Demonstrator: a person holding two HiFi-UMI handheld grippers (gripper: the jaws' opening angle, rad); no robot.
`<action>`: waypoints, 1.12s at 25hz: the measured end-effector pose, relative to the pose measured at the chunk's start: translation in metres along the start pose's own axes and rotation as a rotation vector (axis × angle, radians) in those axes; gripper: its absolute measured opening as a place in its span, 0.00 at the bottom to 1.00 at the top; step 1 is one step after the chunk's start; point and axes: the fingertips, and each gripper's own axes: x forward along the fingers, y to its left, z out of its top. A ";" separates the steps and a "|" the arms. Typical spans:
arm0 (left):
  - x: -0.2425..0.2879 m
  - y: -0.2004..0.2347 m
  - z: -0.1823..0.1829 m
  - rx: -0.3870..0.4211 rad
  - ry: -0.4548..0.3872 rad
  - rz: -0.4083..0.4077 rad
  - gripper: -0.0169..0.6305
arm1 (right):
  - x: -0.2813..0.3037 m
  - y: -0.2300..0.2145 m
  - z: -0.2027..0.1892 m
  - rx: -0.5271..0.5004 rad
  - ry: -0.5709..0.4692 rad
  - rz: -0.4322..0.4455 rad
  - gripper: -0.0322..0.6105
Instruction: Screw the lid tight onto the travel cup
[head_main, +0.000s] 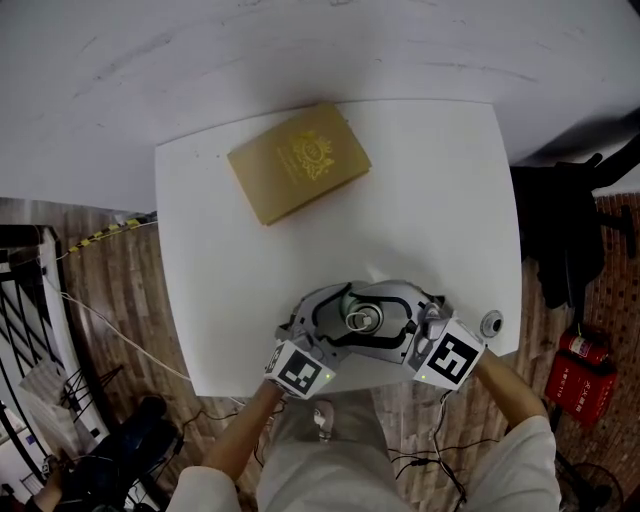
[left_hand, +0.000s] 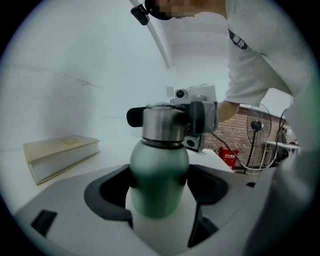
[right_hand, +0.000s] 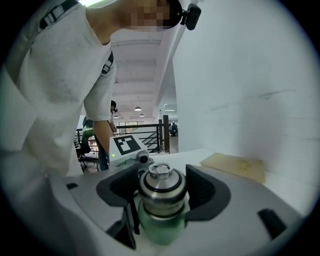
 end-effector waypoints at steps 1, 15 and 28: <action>0.000 0.000 0.001 -0.001 -0.001 0.001 0.56 | 0.001 0.000 0.001 -0.008 -0.003 0.005 0.49; 0.001 0.001 0.001 -0.005 -0.001 0.002 0.56 | -0.002 -0.009 -0.001 0.030 -0.044 -0.213 0.45; 0.001 0.000 0.001 -0.009 0.000 0.000 0.56 | -0.012 -0.028 0.003 0.164 -0.146 -0.716 0.45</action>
